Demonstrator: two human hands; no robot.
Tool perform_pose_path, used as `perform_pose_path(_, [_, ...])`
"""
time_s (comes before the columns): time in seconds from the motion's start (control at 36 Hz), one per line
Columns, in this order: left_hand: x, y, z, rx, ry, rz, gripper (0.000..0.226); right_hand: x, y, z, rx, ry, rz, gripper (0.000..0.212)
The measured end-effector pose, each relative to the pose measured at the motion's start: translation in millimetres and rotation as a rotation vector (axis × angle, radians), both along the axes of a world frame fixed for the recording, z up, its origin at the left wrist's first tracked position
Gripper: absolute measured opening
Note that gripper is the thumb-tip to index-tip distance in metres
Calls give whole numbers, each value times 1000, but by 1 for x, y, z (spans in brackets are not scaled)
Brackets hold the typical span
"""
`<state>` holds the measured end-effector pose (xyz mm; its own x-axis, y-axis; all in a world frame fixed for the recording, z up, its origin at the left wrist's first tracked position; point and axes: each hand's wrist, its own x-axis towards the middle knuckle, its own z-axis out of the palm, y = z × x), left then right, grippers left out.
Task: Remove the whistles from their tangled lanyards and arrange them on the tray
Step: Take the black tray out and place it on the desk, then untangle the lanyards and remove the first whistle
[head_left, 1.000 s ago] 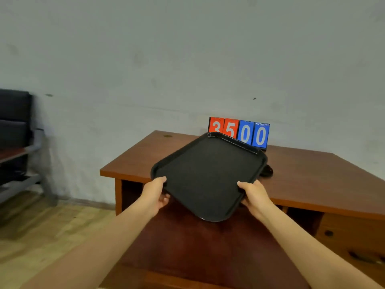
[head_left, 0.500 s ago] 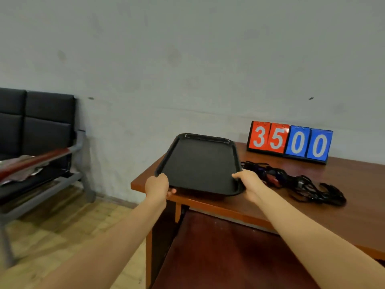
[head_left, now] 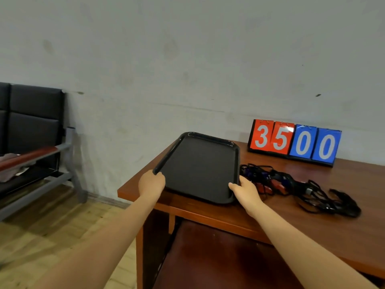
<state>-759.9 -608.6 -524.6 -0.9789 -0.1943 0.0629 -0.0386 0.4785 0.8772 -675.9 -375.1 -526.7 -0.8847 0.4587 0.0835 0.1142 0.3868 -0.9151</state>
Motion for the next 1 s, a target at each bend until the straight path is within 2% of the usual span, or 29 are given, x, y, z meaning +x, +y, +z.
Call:
perform_pose_path(0.17, [-7, 4, -14, -251, 85, 46, 26, -3, 6, -9, 126, 23, 0, 37])
perform_pose_path(0.33, [-9, -3, -17, -206, 142, 61, 21, -13, 10, -23, 402, -17, -78, 28])
perform_pose_path(0.42, [-9, -10, -12, -194, 89, -34, 17, -15, 12, -23, 407, -53, -113, 18])
perform_pose_path(0.53, [-8, -20, -10, -142, 104, -160, 27, -18, 10, -26, 467, -59, -171, 21])
perform_pose_path(0.58, [-4, -19, -12, -235, 139, -192, 35, -14, 9, -23, 491, -98, -222, 25])
perform_pose_path(0.67, [5, -8, -16, -479, 160, -172, 42, -6, 8, -18, 564, -134, -252, 27])
perform_pose_path(0.89, [15, -3, -20, -544, 160, -112, 47, 17, 6, -14, 651, -170, -23, 45])
perform_pose_path(1.0, [37, 8, -22, -728, 242, -144, 50, 41, 15, -12, 648, -140, 85, 41])
